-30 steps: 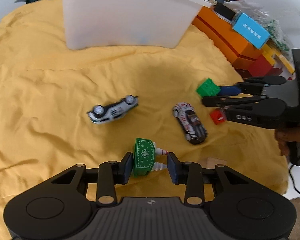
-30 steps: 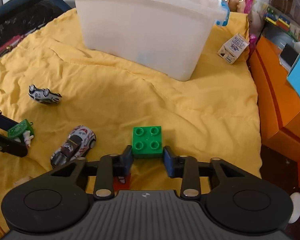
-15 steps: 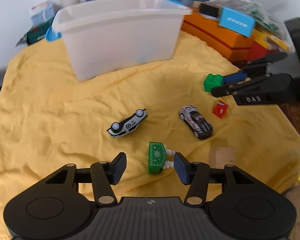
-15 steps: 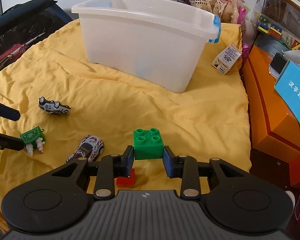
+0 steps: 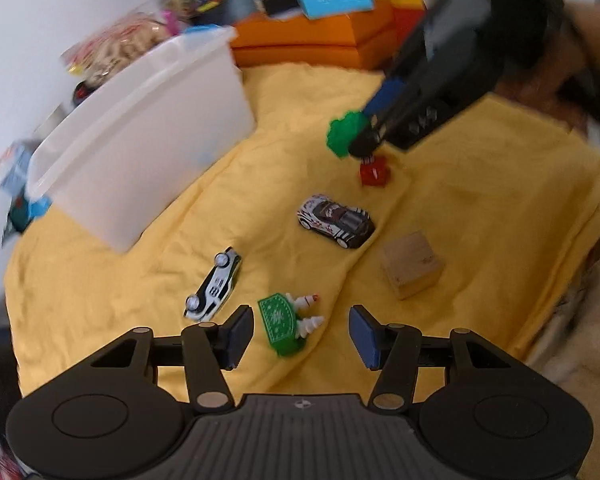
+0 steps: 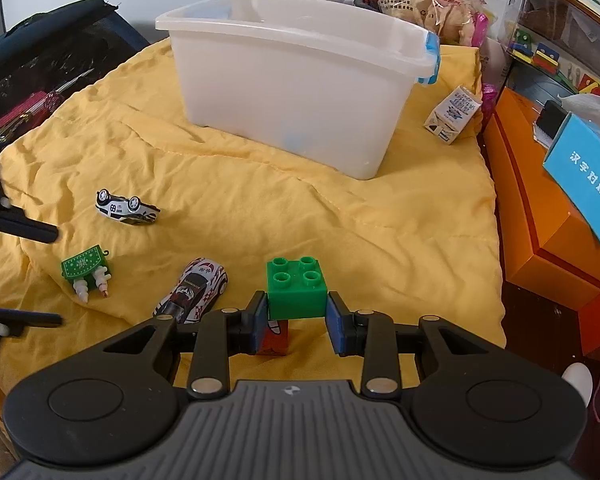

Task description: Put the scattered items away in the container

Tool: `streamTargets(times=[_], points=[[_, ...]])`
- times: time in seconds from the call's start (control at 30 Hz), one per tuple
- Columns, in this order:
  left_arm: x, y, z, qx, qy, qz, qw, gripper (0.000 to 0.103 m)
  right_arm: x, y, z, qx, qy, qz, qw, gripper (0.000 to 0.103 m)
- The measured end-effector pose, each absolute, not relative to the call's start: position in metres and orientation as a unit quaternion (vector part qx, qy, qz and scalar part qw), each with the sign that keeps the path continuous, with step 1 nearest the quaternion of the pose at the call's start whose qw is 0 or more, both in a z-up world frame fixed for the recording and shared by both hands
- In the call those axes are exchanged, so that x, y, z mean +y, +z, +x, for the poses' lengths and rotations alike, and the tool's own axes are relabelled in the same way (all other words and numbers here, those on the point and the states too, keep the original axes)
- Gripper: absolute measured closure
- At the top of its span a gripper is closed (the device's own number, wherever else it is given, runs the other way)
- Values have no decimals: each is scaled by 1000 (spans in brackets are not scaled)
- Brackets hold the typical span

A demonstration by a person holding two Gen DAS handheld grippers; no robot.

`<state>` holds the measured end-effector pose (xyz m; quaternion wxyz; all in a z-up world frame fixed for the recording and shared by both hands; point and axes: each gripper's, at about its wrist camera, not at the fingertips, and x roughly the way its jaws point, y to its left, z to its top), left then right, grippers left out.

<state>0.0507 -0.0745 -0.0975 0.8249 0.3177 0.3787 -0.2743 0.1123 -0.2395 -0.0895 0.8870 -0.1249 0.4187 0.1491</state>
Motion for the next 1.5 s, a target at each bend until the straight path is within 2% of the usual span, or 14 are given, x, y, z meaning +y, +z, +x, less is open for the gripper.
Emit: streamTargets(times=[0.07,0.17,0.33,0.63,0.7,0.83,1.0,1.1,1.2,1.33,1.5], points=[[-81,-109,57,380,-278,334,817,57,-240,-89,112,419,146,-123,888,68],[-76,-116,65,383,-267,332,819,56,-243,-88,112,421,139,-117,889,68],[-41,-115,87,434,-258,211,837,59,-249,-88,111,423,130,-111,890,68],[-6,-112,109,471,-253,26,844,61,-249,-88,119,423,131,-108,890,68],[-6,-117,111,479,-234,23,846,61,-246,-89,121,423,134,-108,890,68],[-15,-122,107,477,-215,67,850,79,-242,-94,125,426,144,-116,886,68],[-14,-113,109,473,-217,75,851,79,-240,-109,132,437,149,-118,879,68],[-15,-92,113,449,-221,65,863,79,-240,-115,134,448,152,-120,873,69],[-19,-56,123,406,-229,55,883,79,-240,-97,134,433,159,-119,879,69],[-25,2,149,326,-227,67,915,79,-240,-42,149,378,187,-87,902,69],[-30,47,206,264,-205,77,939,79,-236,25,189,292,189,-67,935,69]])
